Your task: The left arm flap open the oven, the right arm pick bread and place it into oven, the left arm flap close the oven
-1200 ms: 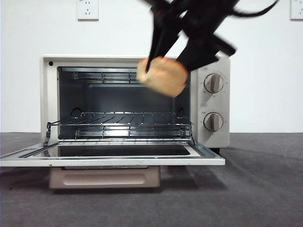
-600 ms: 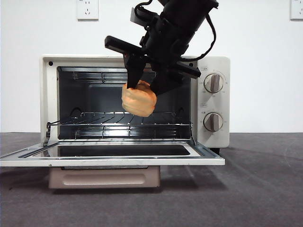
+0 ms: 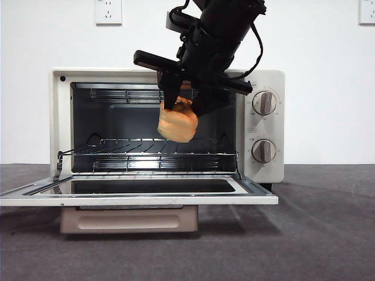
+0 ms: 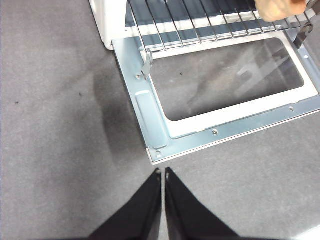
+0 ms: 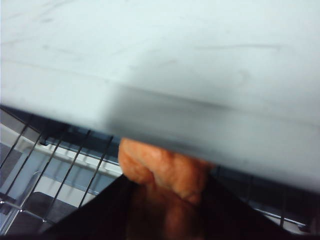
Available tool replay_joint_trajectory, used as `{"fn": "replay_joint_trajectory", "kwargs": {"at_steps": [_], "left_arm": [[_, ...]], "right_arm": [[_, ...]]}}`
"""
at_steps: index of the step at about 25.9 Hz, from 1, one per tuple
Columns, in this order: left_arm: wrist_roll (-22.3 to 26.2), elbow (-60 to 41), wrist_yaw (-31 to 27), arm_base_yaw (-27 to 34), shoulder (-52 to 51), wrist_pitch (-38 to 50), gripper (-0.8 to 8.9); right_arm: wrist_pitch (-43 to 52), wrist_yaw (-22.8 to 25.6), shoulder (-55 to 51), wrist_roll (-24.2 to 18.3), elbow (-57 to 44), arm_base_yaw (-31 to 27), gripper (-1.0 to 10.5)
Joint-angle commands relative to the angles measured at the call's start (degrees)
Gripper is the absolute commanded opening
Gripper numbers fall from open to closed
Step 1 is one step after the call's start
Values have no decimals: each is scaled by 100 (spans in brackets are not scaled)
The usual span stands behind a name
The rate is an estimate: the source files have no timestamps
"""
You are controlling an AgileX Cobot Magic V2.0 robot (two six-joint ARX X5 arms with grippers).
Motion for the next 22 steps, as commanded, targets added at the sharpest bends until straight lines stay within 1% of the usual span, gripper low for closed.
{"fn": "replay_joint_trajectory", "kwargs": {"at_steps": [1,4,8,12,15,22], "left_arm": [[26,35,-7,-13,-26,39,16],[26,35,-7,-13,-83,22,16],[26,35,-7,-13,-127,-9,16],[28,35,-7,-13,-131,-13,16],[26,35,-7,-13,-131,-13,16],[33,33,-7,-13,-127,15,16]], "right_arm": [[42,131,192,85,122,52,185],[15,144,284,120,122,52,265],[-35,238,306,118,122,63,306],[-52,264,302,118,122,68,398],[-94,240,280,116,122,70,420],[-334,262,-90,103,122,157,424]]}}
